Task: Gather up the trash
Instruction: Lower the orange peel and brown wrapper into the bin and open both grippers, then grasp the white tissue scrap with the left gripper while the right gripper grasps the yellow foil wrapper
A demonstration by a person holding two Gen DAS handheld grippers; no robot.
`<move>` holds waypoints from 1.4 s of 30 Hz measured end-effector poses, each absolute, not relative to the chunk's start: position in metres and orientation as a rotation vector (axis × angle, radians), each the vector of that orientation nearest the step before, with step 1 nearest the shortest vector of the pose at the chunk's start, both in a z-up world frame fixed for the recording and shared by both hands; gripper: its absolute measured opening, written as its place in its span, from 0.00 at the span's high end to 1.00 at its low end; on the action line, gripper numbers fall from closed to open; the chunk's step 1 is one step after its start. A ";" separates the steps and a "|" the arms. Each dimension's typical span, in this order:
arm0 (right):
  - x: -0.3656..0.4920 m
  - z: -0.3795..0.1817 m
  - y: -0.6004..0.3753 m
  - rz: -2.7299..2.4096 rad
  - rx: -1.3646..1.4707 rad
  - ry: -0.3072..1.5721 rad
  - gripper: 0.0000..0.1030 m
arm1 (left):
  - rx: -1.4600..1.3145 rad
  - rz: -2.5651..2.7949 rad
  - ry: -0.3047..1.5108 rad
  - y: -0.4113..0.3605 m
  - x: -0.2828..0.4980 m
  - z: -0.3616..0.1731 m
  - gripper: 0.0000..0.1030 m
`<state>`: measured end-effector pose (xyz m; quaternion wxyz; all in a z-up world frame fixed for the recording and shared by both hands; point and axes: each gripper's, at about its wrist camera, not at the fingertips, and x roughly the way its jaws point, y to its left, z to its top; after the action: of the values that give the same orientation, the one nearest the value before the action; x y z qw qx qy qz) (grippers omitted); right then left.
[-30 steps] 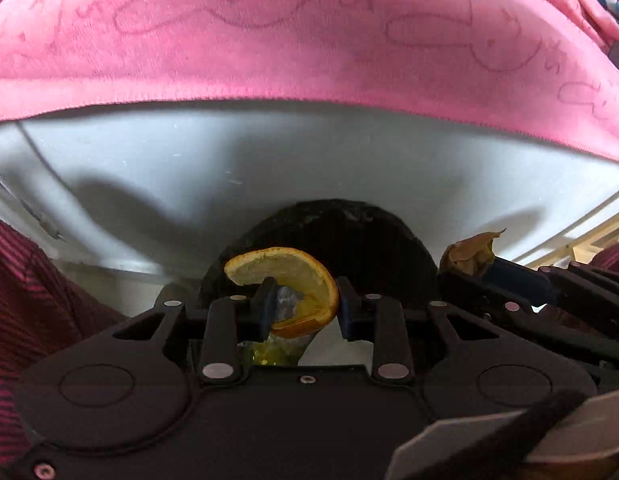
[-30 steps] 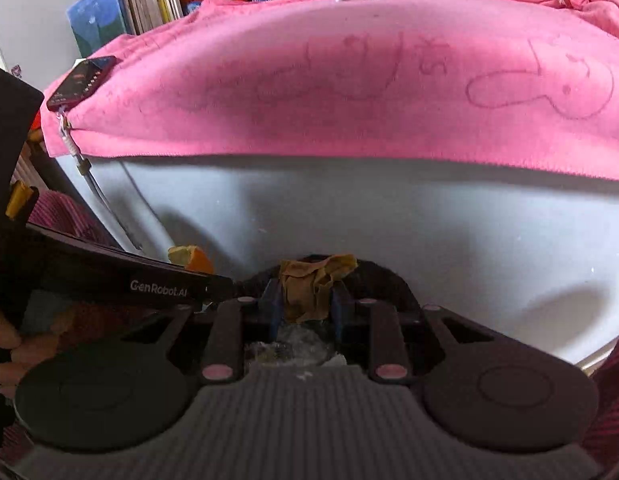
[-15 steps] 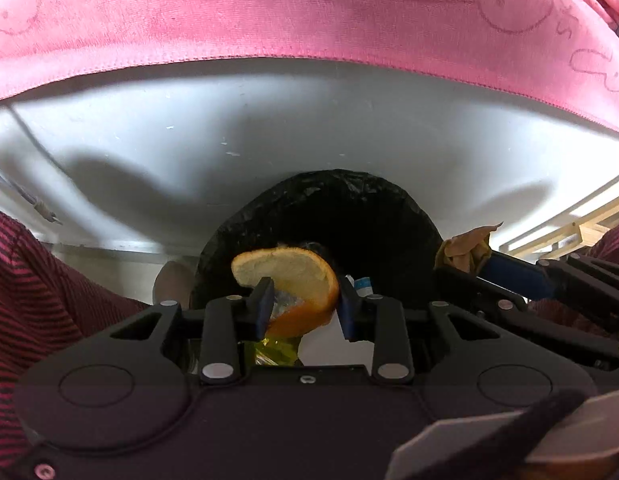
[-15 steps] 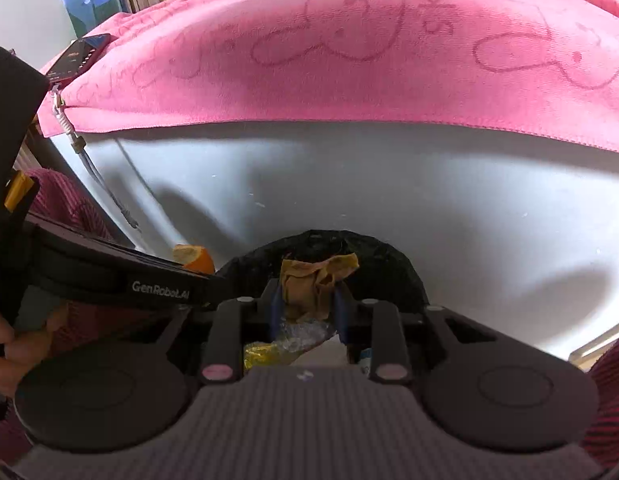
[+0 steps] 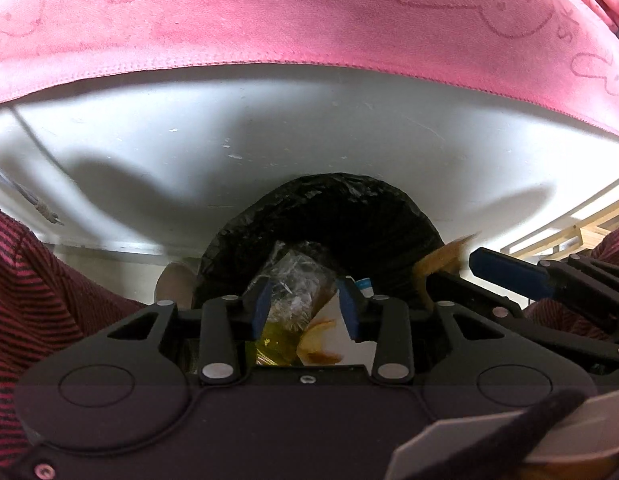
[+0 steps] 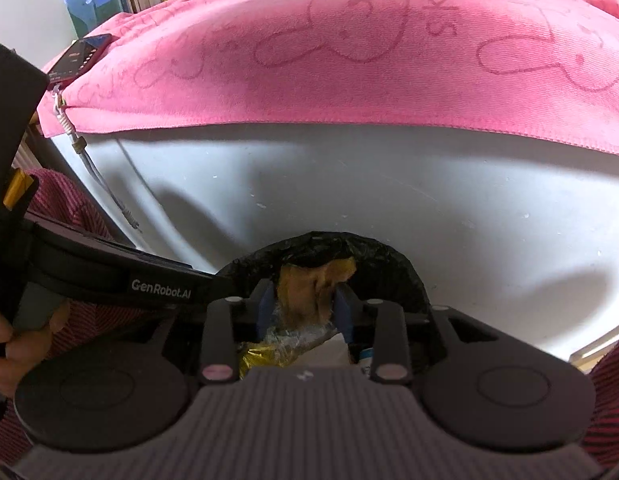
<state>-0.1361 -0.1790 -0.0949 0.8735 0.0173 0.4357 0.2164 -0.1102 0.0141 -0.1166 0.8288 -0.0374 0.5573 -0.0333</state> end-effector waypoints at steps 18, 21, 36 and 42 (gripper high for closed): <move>-0.134 -0.066 -0.190 0.480 0.071 0.843 0.43 | -0.074 -0.068 1.116 0.019 -0.113 -0.089 0.56; -0.130 -0.044 -0.195 0.521 0.067 0.797 0.41 | -0.067 -0.094 1.026 0.023 -0.116 -0.059 0.53; -0.068 0.046 -0.214 0.531 -0.040 0.520 0.32 | -0.103 -0.087 0.685 0.045 -0.067 0.040 0.32; 0.001 0.060 -0.220 0.451 -0.028 0.505 0.32 | -0.121 -0.096 0.602 0.042 0.003 0.055 0.27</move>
<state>0.0006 -0.2201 0.0595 0.9432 -0.0135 0.2475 0.2214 0.0032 0.0422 0.0547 0.9520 -0.0595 0.2964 -0.0473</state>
